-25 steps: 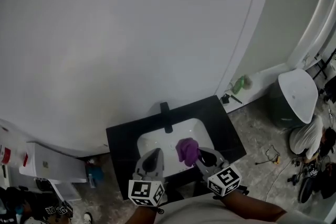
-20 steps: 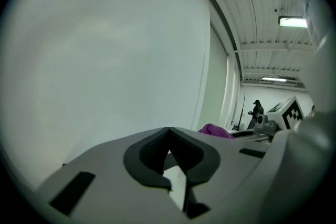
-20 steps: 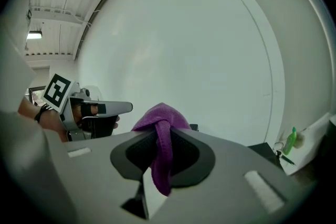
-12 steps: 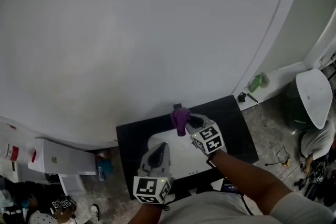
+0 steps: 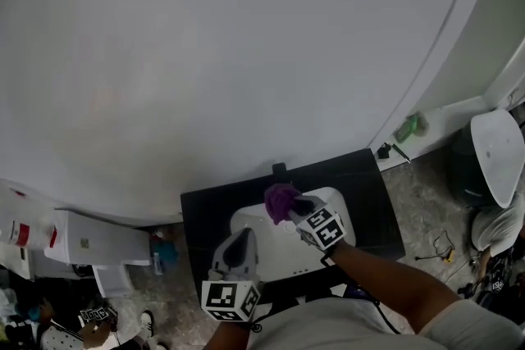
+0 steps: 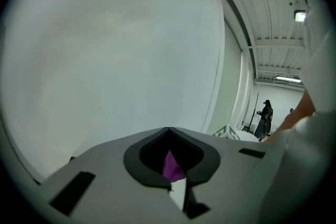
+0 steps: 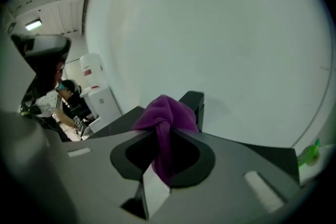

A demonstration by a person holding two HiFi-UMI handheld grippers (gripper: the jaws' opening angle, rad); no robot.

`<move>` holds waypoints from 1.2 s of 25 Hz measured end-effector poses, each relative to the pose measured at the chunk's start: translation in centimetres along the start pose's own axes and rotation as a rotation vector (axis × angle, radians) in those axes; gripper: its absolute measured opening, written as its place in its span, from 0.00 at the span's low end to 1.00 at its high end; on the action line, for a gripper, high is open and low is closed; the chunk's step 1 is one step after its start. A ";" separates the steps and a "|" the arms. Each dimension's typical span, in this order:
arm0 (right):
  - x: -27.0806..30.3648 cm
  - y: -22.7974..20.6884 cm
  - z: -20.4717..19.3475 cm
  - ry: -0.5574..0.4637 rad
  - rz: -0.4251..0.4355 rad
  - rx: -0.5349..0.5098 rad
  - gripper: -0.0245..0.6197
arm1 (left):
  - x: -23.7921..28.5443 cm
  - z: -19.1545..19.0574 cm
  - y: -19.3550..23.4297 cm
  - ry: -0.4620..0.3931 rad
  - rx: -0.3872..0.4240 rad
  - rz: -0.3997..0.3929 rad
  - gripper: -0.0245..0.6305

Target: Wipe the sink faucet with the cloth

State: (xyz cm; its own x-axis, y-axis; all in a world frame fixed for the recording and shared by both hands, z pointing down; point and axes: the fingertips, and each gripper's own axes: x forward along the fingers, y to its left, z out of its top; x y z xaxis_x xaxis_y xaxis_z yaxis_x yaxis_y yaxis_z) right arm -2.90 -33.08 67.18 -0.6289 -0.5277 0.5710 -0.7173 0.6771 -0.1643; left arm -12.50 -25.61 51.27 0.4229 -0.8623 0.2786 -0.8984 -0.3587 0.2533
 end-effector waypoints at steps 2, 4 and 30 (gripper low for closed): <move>-0.8 0.8 0.5 -0.023 0.012 -0.035 0.13 | 0.2 0.1 0.3 0.000 -0.002 0.007 0.05; -0.7 -0.3 4.1 -0.093 -0.004 -0.080 0.13 | 0.1 0.3 0.2 -0.002 -0.004 0.014 0.05; 2.9 2.4 -4.0 0.075 0.085 -0.127 0.13 | -2.2 0.0 1.3 0.013 -0.032 0.058 0.05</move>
State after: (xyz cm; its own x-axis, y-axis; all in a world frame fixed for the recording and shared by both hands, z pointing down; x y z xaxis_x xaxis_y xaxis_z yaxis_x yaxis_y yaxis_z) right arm -5.26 -30.96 71.63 -0.6579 -0.4296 0.6186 -0.6162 0.7793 -0.1142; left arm -14.58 -24.14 50.98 0.3719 -0.8764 0.3059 -0.9172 -0.2963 0.2663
